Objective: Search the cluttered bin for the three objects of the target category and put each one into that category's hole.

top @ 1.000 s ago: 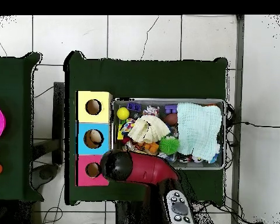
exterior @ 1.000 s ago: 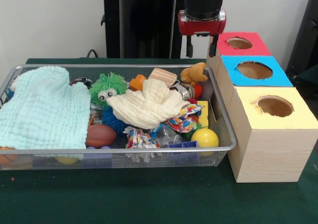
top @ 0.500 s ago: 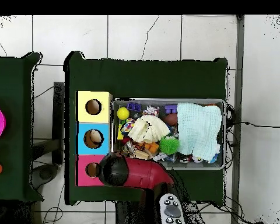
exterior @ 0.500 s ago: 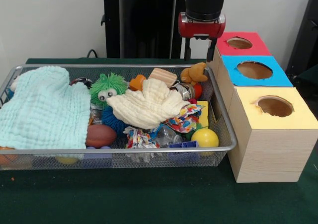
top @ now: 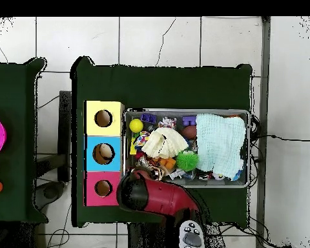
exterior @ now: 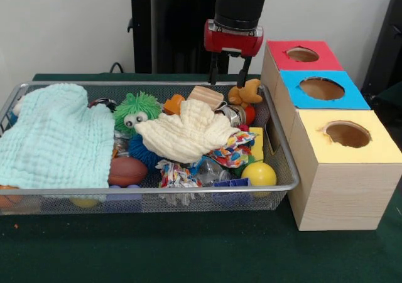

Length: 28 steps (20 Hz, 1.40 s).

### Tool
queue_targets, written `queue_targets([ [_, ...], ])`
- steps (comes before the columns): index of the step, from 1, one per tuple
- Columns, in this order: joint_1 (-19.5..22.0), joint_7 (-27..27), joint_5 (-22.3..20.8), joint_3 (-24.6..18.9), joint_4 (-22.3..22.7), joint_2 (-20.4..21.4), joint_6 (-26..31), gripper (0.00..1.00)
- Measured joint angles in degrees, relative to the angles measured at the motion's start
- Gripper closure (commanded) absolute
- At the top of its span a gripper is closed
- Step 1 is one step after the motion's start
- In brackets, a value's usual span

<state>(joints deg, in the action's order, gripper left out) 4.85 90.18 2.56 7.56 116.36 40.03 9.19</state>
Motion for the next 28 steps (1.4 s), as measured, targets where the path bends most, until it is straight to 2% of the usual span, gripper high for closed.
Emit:
queue_targets([
  [13, -1.1, 0.0, 0.0, 1.0, 0.0, -0.4, -2.1, 0.00],
  [20, -1.1, 0.0, 0.0, 1.0, 0.9, -2.3, -3.3, 0.00],
  [28, 0.0, 0.0, 0.0, 0.9, 4.1, -5.0, -8.7, 0.00],
])
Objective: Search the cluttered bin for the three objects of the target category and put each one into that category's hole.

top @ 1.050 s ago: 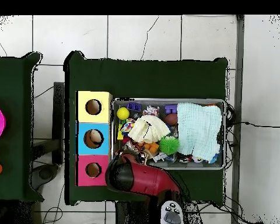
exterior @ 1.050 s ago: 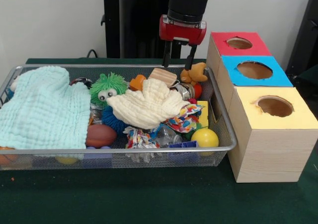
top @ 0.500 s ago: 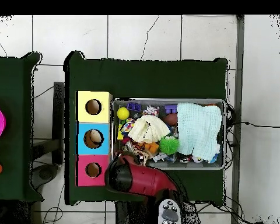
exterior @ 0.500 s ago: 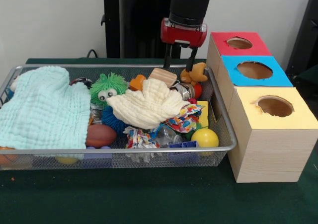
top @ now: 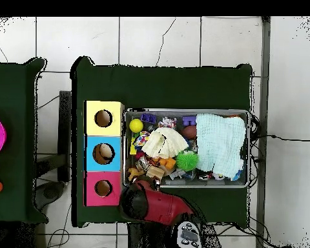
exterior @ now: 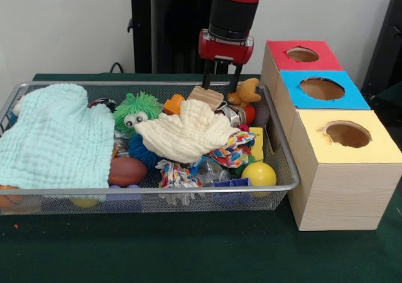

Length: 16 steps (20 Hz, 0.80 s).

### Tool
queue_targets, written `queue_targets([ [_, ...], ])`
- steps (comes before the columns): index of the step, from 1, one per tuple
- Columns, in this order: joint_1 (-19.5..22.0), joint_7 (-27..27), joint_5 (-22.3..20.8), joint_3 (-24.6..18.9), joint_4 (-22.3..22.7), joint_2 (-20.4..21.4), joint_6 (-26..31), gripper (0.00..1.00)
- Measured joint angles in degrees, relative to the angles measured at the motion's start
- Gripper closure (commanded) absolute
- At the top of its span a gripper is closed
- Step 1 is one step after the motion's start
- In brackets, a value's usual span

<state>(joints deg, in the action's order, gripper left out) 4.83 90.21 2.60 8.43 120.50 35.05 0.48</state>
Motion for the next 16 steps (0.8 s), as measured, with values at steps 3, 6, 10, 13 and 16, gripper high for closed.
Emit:
queue_targets([
  [3, 0.3, 0.0, 0.0, 0.0, 1.5, -0.8, -2.7, 0.00],
  [6, 0.2, 0.1, 0.1, 0.0, 2.6, -1.1, -4.3, 0.00],
  [10, -1.0, 0.4, 1.6, 0.0, 3.0, -1.1, -4.5, 0.00],
  [13, -2.6, 0.6, 3.5, -0.1, 3.4, -1.1, -4.5, 0.00],
  [16, -4.3, 0.7, 5.4, -0.2, 4.1, -1.0, -4.5, 0.00],
])
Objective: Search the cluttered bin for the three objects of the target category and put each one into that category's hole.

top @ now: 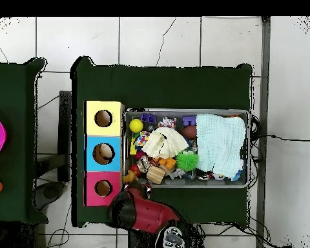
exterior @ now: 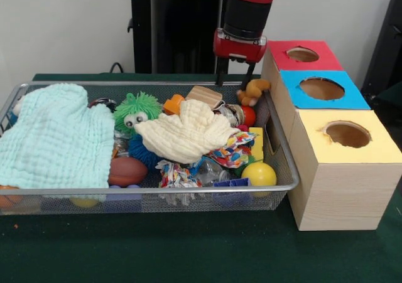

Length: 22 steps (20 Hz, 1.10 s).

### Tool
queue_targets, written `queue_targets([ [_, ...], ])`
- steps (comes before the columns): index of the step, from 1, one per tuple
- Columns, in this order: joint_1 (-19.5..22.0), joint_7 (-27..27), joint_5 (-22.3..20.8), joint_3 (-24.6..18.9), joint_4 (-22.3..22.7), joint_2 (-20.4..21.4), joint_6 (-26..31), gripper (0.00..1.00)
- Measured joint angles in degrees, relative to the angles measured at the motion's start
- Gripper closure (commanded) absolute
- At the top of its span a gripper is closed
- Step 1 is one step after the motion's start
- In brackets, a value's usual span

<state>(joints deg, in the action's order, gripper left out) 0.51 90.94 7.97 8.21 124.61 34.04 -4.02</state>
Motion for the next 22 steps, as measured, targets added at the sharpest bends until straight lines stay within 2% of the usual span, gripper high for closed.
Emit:
queue_targets([
  [6, -1.4, 0.0, 2.6, 0.0, 0.3, 0.2, 0.0, 0.00],
  [14, -1.3, 0.0, 3.9, -0.2, 0.4, 0.2, 0.0, 0.00],
  [22, 1.6, 0.0, 3.9, -2.9, 0.5, 1.1, 0.7, 0.00],
])
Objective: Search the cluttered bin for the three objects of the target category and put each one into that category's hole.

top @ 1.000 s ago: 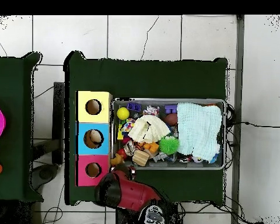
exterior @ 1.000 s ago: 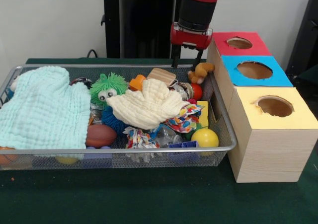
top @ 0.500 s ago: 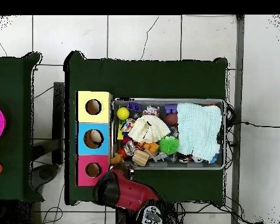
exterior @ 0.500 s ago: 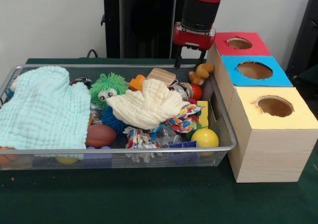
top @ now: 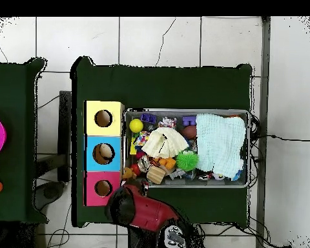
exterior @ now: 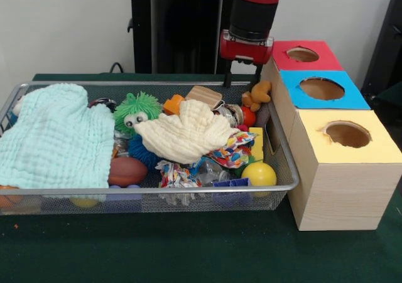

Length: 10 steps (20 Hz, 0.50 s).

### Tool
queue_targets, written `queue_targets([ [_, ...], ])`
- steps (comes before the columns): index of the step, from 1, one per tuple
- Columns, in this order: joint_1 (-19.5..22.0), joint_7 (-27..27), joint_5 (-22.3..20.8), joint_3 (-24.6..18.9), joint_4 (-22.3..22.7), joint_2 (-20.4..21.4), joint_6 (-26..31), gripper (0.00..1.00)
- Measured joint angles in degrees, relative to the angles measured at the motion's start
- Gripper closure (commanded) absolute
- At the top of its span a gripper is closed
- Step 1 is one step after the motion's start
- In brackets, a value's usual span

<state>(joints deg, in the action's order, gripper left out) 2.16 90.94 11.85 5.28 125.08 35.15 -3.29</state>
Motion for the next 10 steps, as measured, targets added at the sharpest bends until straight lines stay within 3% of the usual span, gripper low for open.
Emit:
queue_targets([
  [10, -0.2, 0.0, -1.0, -0.5, -2.1, 0.3, 3.6, 0.00],
])
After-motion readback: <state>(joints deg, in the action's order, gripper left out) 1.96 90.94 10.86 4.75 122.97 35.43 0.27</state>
